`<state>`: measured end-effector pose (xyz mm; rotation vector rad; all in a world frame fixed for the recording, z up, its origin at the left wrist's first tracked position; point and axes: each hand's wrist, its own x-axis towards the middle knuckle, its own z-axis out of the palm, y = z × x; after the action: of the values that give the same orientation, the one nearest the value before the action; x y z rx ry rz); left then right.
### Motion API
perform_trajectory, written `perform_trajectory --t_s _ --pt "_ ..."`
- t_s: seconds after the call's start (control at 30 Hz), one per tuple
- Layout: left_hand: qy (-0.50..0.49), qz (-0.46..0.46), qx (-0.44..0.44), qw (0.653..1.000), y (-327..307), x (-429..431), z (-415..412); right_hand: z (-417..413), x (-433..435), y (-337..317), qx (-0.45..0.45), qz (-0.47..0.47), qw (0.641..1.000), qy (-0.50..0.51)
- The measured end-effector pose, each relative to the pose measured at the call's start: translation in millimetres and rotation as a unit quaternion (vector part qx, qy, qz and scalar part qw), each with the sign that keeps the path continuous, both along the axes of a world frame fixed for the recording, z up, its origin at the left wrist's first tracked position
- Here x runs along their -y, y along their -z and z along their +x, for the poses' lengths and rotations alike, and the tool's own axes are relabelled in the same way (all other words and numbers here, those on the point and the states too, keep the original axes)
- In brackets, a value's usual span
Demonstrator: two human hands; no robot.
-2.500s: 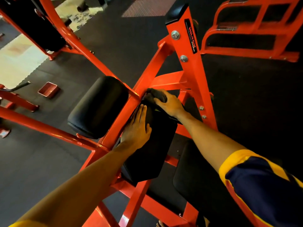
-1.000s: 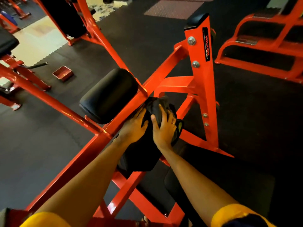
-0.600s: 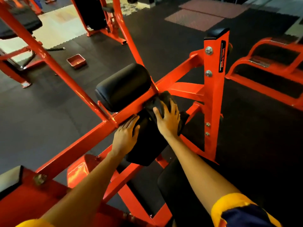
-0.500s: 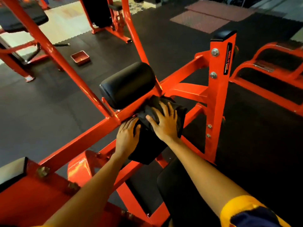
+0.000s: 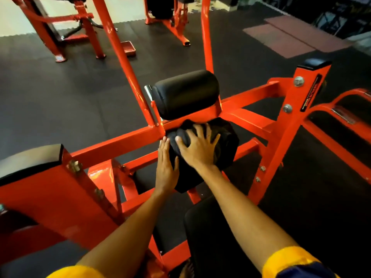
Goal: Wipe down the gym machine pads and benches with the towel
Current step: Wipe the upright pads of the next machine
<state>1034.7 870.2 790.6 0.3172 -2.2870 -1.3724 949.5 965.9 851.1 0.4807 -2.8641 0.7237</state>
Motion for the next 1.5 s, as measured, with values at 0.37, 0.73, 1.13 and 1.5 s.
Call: perform_trajectory --t_s 0.37,0.73,1.13,1.5 --pt "-0.034 0.125 0.13 0.983 14 -4 28 -25 -7 -6 0.057 -0.004 0.996 0.066" --pt "0.068 0.255 0.14 0.954 6 40 36 44 60 10 -0.003 0.03 0.999 0.041" --pt "0.041 0.375 0.164 0.911 1 47 82 130 34 64 -0.068 -0.061 0.996 0.023" --pt "0.197 0.307 0.165 0.916 -15 33 120 209 -9 40 0.063 -0.253 0.963 0.075"
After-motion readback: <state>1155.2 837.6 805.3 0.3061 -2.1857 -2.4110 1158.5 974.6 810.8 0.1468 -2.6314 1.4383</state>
